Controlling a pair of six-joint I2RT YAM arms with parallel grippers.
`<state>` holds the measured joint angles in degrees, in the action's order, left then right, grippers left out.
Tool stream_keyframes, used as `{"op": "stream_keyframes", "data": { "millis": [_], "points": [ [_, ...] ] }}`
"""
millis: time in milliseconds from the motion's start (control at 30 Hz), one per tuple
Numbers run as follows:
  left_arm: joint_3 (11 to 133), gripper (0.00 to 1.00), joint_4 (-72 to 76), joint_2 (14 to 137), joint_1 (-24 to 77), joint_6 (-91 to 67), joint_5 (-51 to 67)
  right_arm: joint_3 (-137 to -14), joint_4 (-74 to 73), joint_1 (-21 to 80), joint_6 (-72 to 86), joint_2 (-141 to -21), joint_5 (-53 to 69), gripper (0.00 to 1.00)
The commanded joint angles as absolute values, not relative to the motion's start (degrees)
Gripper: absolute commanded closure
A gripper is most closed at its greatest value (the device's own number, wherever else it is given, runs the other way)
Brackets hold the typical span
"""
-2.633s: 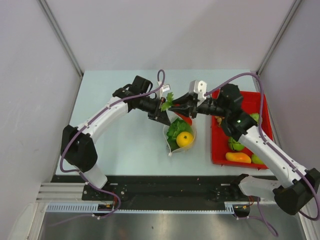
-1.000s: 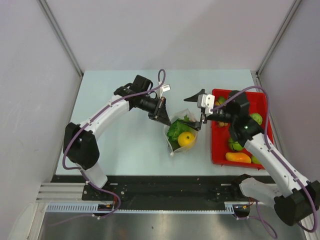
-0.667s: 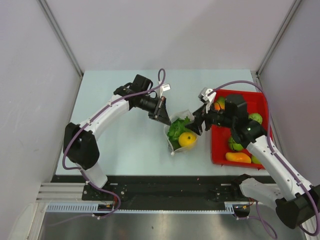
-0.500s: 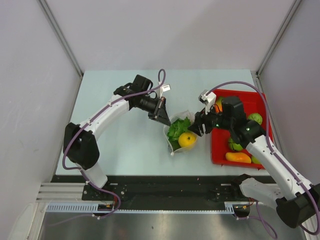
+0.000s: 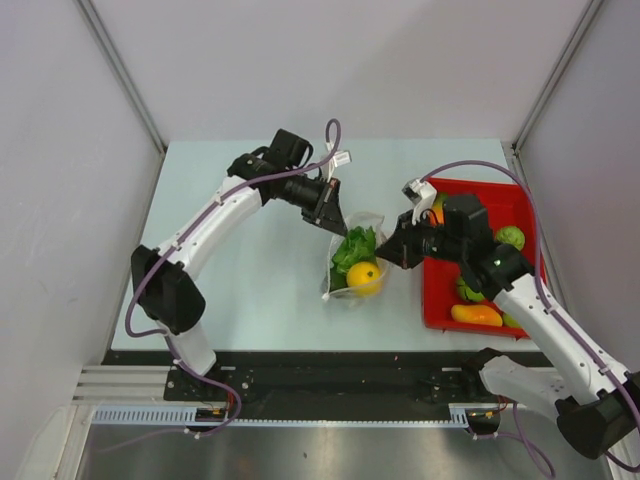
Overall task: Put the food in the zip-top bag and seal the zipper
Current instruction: Zip the zipper food storage bag at the center of the board.
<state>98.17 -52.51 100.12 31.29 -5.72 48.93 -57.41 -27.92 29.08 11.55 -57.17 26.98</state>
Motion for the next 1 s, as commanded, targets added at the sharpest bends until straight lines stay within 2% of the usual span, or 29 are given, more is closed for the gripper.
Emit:
{"op": "stream_keyframes", "data": {
  "millis": [0,167,233,267,333,367,433,467,533,633,800,967],
  "points": [
    [100.73,1.0,-56.95,99.32,32.52,-1.41,51.4,-60.21,-20.83,29.63,21.01,-57.74,27.94,1.0],
    [89.86,1.0,-53.44,91.61,32.78,-0.71,53.96,-60.21,-14.62,24.97,13.64,-62.74,32.6,1.0],
    [87.72,0.99,-53.79,89.48,33.57,1.65,54.14,-60.21,-11.79,21.21,12.92,-64.59,39.0,1.0],
    [85.89,0.87,-53.96,87.82,33.75,4.63,53.44,-60.21,-9.86,20.49,12.31,-65.56,41.11,1.0],
    [84.21,0.71,-53.7,85.62,33.4,7.63,52.48,-60.29,-9.06,19.78,9.95,-68.28,45.69,1.0],
    [82.63,0.55,-53.18,84.56,33.14,11.04,51.34,-60.29,-9.23,19.43,8.63,-68.81,46.49,1.0],
    [80.26,0.42,-50.46,79.82,32.96,15.01,48.53,-60.21,-9.14,19.25,5.63,-70.31,48.69,1.0],
    [79.55,0.3,-47.58,77.72,32.96,18.77,46.43,-60.29,-9.05,19.16,4.32,-71.18,49.56,1.0],
    [78.32,0.18,-44.66,73.05,33.22,23.88,44.83,-60.21,-8.62,18.9,3.52,-71.98,49.92,1.0],
    [80.4,0.15,-45.34,71.98,35.32,34.13,45.61,-60.21,-7.83,18.72,3.08,-72.6,50.71,1.0],
    [85.95,0.17,-60.46,77.78,42.34,53.5,45.09,-60.21,-6.15,18.99,3.43,-73.12,51.33,1.0],
    [83.15,0.19,-58.01,80.33,48.07,62.47,39.82,-60.21,-5.63,18.9,3.25,-73.74,51.85,1.0]
  ]
}}
